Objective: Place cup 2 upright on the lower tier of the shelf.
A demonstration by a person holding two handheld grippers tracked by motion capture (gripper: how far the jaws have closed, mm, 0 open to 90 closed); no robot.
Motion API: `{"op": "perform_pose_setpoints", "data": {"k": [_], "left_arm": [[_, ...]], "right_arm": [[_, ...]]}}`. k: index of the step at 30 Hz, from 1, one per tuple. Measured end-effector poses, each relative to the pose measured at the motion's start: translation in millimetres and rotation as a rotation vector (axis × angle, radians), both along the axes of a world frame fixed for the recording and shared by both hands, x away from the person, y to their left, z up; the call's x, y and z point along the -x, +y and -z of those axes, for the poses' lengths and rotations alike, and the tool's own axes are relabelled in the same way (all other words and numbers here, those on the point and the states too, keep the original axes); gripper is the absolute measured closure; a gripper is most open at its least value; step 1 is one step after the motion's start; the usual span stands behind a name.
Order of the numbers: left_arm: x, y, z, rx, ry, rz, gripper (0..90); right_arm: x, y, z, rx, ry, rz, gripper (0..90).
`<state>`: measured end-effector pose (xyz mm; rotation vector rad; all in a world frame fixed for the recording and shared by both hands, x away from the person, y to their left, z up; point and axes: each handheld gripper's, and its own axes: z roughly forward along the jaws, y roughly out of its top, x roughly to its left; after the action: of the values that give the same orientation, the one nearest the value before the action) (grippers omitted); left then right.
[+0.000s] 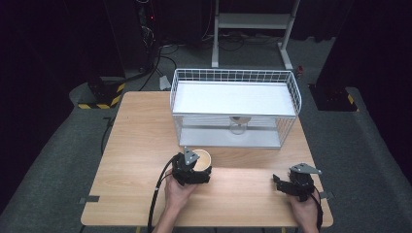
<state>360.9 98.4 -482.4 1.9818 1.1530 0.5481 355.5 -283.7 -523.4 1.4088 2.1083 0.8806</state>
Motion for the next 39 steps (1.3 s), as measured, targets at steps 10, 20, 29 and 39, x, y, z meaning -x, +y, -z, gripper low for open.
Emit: {"op": "perform_pose_setpoints", "data": {"k": [10, 20, 29, 39], "left_arm": [[0.9, -0.4, -0.3, -0.003, -0.005, -0.006, 9.6], [0.0, 3.9, -5.7, 0.040, -0.010, -0.015, 10.1], [-1.0, 4.2, -9.1, 0.050, -0.011, -0.014, 10.4], [0.1, 1.2, -8.8, 0.024, -0.023, -0.005, 10.5]], "right_arm": [[0.0, 0.1, 0.0, 0.000, 0.001, -0.002, 23.7], [0.0, 0.2, 0.1, -0.001, 0.001, -0.002, 23.6], [0.1, 0.3, 0.0, -0.001, 0.001, -0.002, 23.5], [0.1, 0.4, 0.0, -0.002, 0.003, -0.001, 23.5]]}}
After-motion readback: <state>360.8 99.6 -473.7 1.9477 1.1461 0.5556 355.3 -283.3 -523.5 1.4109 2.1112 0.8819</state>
